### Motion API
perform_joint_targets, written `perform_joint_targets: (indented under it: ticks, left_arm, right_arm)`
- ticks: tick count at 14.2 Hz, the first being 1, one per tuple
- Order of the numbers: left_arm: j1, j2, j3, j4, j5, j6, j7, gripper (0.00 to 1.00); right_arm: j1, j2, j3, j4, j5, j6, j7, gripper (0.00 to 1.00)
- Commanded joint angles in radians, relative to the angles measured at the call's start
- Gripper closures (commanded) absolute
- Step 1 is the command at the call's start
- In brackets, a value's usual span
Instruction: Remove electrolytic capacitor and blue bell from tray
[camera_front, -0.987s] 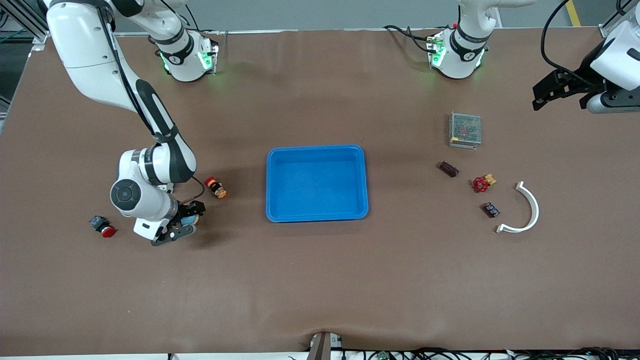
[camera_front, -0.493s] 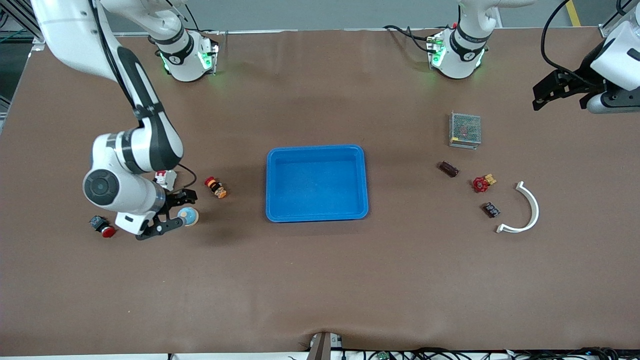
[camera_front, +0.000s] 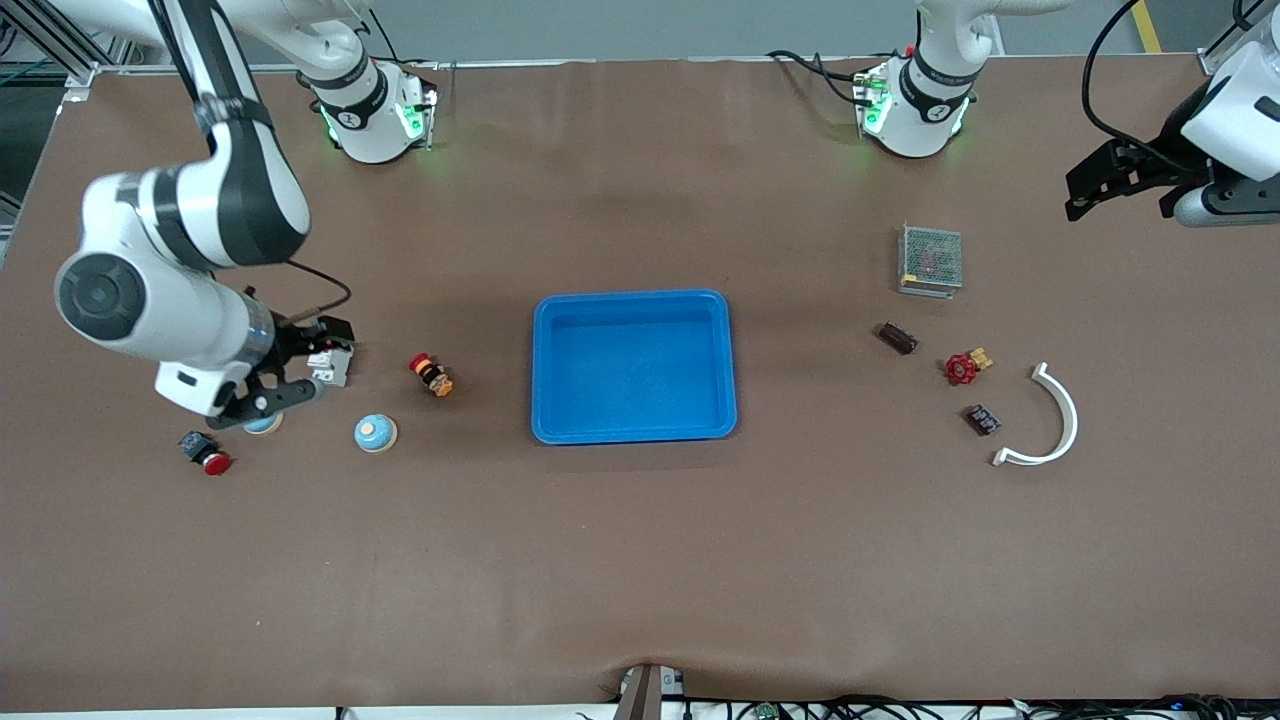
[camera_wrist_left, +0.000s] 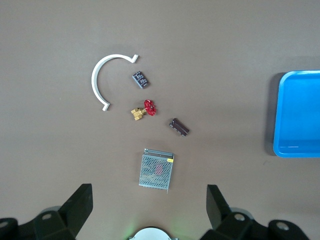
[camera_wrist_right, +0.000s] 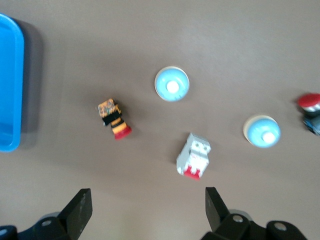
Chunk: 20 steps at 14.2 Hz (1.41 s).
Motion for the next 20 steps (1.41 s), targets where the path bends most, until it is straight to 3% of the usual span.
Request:
perform_joint_targets:
  ticks: [1, 6, 11, 20]
  left_arm:
    - [0.001, -0.003, -0.006, 0.008, 0.019, -0.012, 0.003, 0.0]
    - [0.004, -0.005, -0.004, 0.006, 0.019, -0.012, 0.003, 0.0]
    - [0.005, -0.005, -0.004, 0.008, 0.021, -0.012, 0.003, 0.0]
    - [0.005, -0.006, -0.004, 0.005, 0.022, -0.005, 0.001, 0.0]
  right_arm:
    - [0.0, -0.111, 0.004, -0.018, -0.033, -0.076, 0.052, 0.0]
    - [-0.029, -0.295, -0.001, -0.018, -0.036, -0.213, 0.055, 0.0]
    - [-0.127, -0.429, 0.001, -0.029, -0.04, -0.241, 0.051, 0.0]
    - [-0.227, -0.456, 0.001, -0.052, -0.037, -0.092, 0.054, 0.0]
